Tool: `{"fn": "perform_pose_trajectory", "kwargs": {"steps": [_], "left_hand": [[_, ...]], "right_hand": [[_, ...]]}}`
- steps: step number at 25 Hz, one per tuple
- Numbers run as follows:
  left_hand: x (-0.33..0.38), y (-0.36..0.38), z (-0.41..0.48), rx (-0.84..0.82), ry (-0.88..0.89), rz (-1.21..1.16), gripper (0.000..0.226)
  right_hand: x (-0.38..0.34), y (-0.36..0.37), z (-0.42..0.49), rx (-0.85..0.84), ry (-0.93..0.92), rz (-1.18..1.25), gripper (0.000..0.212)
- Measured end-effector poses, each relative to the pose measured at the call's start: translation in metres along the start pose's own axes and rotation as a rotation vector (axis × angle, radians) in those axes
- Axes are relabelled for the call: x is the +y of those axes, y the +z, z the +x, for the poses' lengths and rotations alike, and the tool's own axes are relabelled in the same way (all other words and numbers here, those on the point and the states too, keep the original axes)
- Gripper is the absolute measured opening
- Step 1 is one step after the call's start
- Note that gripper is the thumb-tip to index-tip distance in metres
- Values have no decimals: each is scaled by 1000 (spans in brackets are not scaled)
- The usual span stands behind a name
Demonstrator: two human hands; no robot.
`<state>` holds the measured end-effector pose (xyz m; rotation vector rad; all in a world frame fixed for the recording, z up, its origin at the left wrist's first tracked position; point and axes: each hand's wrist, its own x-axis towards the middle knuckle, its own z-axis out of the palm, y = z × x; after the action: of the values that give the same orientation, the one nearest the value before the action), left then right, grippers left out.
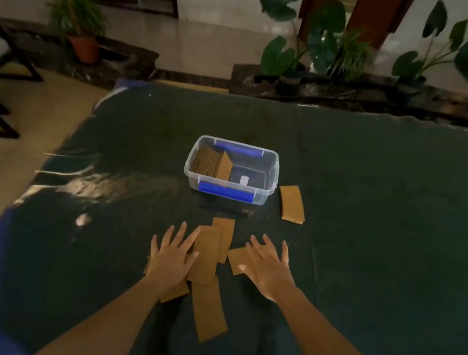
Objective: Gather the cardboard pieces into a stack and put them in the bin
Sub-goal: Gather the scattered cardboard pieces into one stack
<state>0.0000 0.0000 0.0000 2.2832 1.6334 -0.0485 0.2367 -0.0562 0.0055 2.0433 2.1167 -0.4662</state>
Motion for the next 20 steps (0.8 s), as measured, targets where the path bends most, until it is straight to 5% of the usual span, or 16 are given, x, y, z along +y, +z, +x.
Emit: {"fn": "perform_pose_trajectory", "kwargs": {"steps": [10, 13, 16, 18, 20], "left_hand": [[-10, 11, -17, 31, -636, -170, 112], [-15, 8, -14, -72, -617, -135, 102], [-24, 4, -12, -121, -546, -123, 100], [-32, -1, -12, -114, -384, -83, 102], [-39, -8, -10, -169, -150, -21, 103]], "right_hand": [[15, -9, 35, -21, 6, -88, 67], [9, -17, 37, -74, 23, -29, 48], [-6, -21, 19, -114, 183, 453, 21], [-32, -10, -2, -224, 296, 797, 29], [-64, 8, -24, -296, 348, 776, 40]]}}
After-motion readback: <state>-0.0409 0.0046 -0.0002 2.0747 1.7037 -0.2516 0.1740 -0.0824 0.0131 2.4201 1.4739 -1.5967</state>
